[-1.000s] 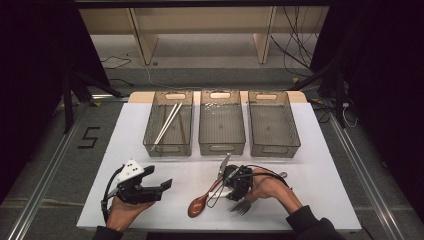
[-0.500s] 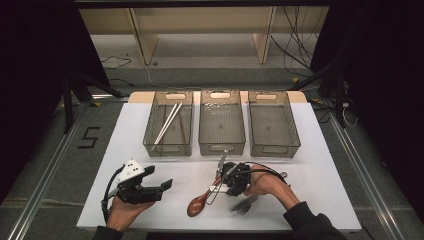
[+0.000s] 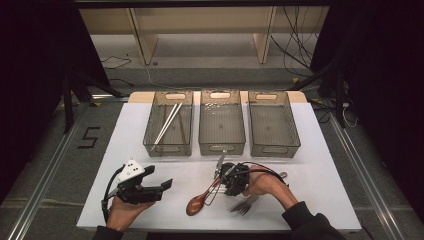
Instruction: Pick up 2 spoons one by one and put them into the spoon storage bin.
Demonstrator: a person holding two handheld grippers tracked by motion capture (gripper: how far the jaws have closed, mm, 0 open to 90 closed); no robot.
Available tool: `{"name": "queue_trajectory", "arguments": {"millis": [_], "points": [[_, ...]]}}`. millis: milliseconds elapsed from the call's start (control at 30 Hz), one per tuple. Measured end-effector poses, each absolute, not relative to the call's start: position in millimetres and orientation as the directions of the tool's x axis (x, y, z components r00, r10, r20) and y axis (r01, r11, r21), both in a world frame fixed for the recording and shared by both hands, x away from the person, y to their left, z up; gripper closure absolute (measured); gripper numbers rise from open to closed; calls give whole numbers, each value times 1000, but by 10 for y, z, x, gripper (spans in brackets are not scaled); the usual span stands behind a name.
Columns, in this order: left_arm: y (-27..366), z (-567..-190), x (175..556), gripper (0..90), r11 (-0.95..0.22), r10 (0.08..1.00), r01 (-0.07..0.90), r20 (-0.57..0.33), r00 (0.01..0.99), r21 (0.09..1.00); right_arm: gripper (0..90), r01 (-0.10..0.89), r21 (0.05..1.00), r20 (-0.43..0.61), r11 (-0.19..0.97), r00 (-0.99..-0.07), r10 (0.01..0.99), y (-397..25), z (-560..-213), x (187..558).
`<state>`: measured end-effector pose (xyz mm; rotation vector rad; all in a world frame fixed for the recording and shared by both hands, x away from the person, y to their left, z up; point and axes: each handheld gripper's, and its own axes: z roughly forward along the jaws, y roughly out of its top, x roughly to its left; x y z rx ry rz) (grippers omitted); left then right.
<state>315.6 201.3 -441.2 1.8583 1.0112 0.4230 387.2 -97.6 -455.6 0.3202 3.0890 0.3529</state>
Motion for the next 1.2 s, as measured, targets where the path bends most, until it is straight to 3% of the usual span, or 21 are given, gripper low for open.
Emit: {"name": "queue_trajectory", "arguments": {"millis": [233, 533, 1200], "points": [[2007, -4412, 3155, 191, -211, 790, 464, -129, 599, 860, 850, 206, 251, 22, 946, -978, 207, -952, -4512, 3854], [2013, -4412, 3157, 192, -213, 790, 464, -127, 599, 860, 863, 210, 258, 8, 943, -977, 215, -938, -4494, 3824], [2032, -4404, 3153, 192, -200, 793, 460, -133, 595, 865, 865, 283, 442, -7, 851, -948, 319, -1137, -4214, 3868]]}}
